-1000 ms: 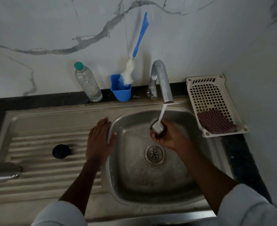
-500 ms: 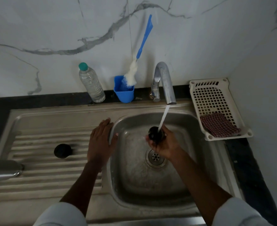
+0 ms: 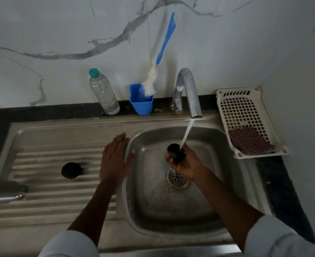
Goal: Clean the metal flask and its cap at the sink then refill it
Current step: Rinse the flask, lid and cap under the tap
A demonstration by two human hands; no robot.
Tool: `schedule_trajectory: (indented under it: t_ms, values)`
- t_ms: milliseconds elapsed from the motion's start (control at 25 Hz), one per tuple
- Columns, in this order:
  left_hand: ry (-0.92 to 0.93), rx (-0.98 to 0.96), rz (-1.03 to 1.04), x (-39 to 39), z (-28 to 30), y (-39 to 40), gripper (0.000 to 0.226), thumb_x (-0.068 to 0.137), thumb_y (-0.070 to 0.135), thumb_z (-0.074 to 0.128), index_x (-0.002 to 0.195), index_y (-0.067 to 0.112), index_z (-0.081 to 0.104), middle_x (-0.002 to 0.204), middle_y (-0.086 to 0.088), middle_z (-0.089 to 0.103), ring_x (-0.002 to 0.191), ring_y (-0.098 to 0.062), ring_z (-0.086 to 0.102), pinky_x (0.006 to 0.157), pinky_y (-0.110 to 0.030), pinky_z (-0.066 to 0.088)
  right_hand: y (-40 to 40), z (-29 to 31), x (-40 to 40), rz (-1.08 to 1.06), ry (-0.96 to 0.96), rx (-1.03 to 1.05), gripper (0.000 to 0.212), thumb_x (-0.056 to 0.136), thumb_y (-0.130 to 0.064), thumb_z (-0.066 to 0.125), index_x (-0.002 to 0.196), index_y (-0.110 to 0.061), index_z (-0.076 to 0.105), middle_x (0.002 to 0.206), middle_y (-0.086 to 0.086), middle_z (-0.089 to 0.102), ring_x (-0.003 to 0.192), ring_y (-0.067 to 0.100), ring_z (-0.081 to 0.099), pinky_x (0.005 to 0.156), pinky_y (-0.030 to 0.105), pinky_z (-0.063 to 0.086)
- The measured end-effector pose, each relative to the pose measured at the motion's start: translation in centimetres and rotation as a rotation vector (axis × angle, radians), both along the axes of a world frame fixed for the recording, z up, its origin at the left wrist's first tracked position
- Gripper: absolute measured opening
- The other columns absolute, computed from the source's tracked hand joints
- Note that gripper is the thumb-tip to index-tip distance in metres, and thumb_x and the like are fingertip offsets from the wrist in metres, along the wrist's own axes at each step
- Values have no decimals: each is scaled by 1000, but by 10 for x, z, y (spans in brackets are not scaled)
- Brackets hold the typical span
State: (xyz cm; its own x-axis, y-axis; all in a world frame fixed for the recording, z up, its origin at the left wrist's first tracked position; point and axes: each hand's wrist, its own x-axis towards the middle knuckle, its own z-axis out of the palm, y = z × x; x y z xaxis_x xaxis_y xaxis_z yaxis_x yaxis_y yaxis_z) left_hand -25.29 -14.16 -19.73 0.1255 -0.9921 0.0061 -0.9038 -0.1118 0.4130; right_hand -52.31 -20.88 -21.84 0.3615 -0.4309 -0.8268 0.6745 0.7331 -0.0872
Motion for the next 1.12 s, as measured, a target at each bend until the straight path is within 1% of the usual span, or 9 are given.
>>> schedule_trajectory:
  t_ms: [80,160,240,440,640,800,920,1040,1120]
  values:
    - [4,-4,-3,1,0,-1,53,105,48,50,151,20,50,167,-1,38,155,-21,32,125,-50,30,3,3,0,68,205,-52,43,99,-39,65,124,-4,60,120,30,63,85,34,67,57,33,61]
    - [8,-14,-8,1,1,-1,56,104,51,46,150,19,51,166,-2,39,155,-22,33,125,-50,31,7,5,-2,252,584,-390,30,90,-15,77,116,-15,63,123,24,64,88,25,66,64,29,58]
    - [14,-10,-3,-1,3,-1,58,104,53,41,150,19,51,167,-1,39,155,-21,32,125,-49,30,12,4,-1,455,924,-697,55,75,-2,87,117,-27,62,121,1,65,101,14,65,80,29,58]
    - [17,-29,-9,0,2,1,56,106,53,42,149,20,52,166,-1,40,155,-20,33,125,-49,31,17,11,5,109,630,-563,40,85,-12,81,122,-12,64,119,12,70,96,17,73,73,28,59]
    - [5,-23,-16,0,1,0,56,105,54,48,149,19,52,166,-2,40,155,-20,33,125,-47,30,21,6,-10,552,1171,-829,59,65,-30,95,116,-30,65,109,-7,70,101,12,68,82,29,58]
    - [3,-43,-25,2,-2,0,52,104,50,53,147,19,53,165,-2,41,154,-21,35,123,-48,32,19,11,-14,328,980,-847,55,79,5,80,124,-21,61,116,-3,68,102,6,67,76,21,58]
    - [-1,-37,-18,2,-1,-1,55,103,52,51,147,19,53,165,-2,41,154,-21,35,123,-49,33,15,14,-5,226,789,-779,26,90,-12,76,111,-24,67,105,0,69,95,14,69,72,22,58]
    - [4,-22,-12,1,-1,0,56,104,54,49,148,20,52,166,-1,40,155,-20,33,124,-50,32,18,12,-9,492,1133,-853,49,72,-30,91,113,-32,66,108,-8,69,97,9,69,78,26,58]
    - [5,-28,-14,1,-1,0,57,104,54,49,148,19,52,166,-1,39,155,-19,33,124,-49,31,18,8,-12,484,1184,-931,58,69,-21,89,118,-35,63,118,-10,67,109,13,65,85,33,60]
